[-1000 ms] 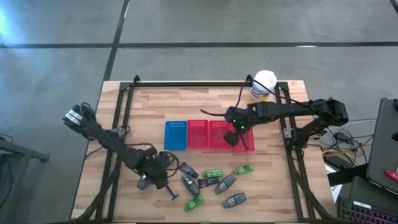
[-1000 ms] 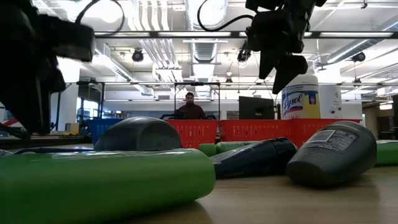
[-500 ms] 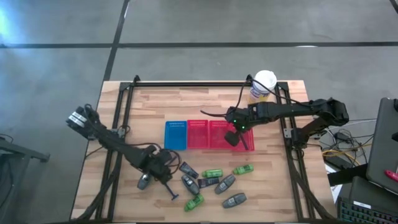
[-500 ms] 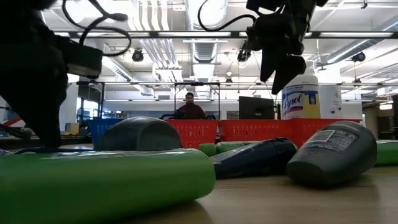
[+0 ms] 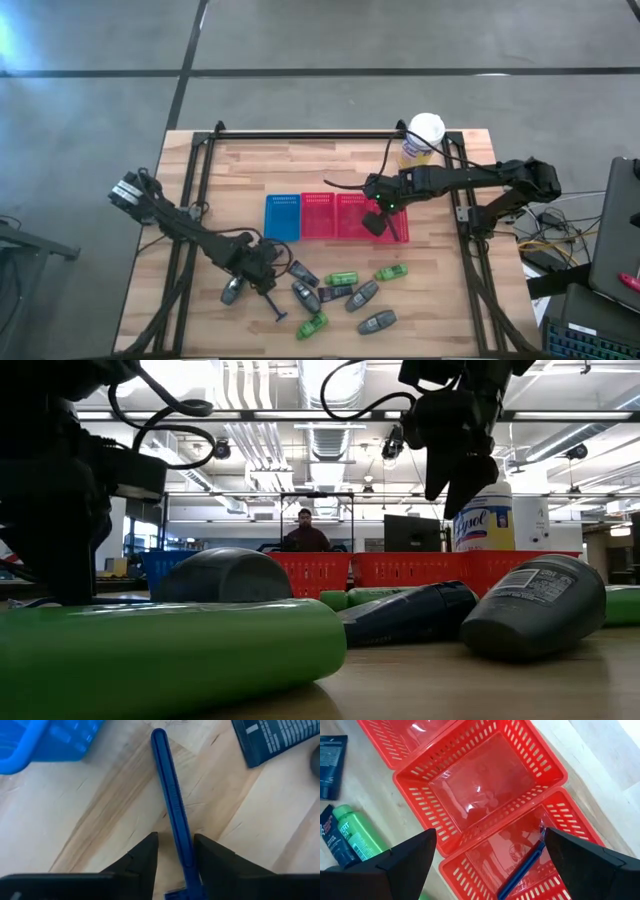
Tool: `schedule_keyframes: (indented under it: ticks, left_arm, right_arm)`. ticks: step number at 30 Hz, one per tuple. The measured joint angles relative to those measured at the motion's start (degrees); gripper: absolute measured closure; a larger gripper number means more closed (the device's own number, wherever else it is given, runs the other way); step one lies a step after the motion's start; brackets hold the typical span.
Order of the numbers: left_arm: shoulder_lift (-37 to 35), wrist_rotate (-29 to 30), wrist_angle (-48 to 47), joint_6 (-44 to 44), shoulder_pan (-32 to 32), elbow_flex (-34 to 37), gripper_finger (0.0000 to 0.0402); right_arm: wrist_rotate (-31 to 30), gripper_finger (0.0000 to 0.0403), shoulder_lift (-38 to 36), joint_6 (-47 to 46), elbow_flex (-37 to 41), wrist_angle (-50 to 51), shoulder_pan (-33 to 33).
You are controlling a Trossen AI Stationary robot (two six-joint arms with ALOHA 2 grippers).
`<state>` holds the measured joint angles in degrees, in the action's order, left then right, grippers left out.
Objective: Pick & Place Travel size toiletries
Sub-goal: Put the blue razor into the right red bin
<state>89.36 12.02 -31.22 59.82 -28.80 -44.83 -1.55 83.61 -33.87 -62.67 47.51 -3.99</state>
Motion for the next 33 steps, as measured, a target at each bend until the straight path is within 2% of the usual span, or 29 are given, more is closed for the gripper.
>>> schedule_keyframes:
  ticks: [6,10,14,16,19,22,24,29,33]
  left_arm:
    - [-0.2,-0.9,0.8,-4.3,0.1,0.1,0.0365]
    - [-2.4,-2.4,1.3,-5.5,0.0,0.2,0.0367]
    - [-7.9,-1.8,1.3,-9.8,-0.3,-0.3,0.0367]
    - [-11.7,1.0,1.0,-12.5,-0.6,-0.5,0.0367]
    - [-17.7,9.0,1.2,-19.4,-0.5,-0.9,0.0367]
    - [-23.0,14.9,2.5,-26.9,1.9,-0.9,0.0367]
    - [-25.5,14.3,4.0,-30.7,5.0,-0.9,0.0367]
    - [-27.4,3.5,17.0,-40.0,14.1,-0.8,0.0367]
    - [-27.1,2.7,26.8,-46.8,18.4,-0.9,0.0367]
  right_arm:
    - [2.7,0.0035,0.0,3.0,-0.5,-1.6,0.0]
    - [7.9,0.0035,-0.1,4.4,-0.9,-4.5,-0.3]
    - [10.9,0.0035,-0.3,5.8,-1.8,-5.0,-1.5]
    - [12.0,0.0035,-0.5,7.5,-2.3,-5.0,-2.4]
    - [12.4,0.0035,-0.8,11.4,-3.9,-5.6,-3.2]
    - [12.5,0.0035,-0.9,17.2,-6.4,-7.1,-3.4]
    - [12.6,0.0035,-0.9,21.7,-8.7,-9.2,-3.2]
    - [12.6,0.0035,-1.0,32.0,-14.0,-14.2,-1.0]
    - [12.7,0.0035,-1.0,31.9,-16.4,-15.0,-0.5]
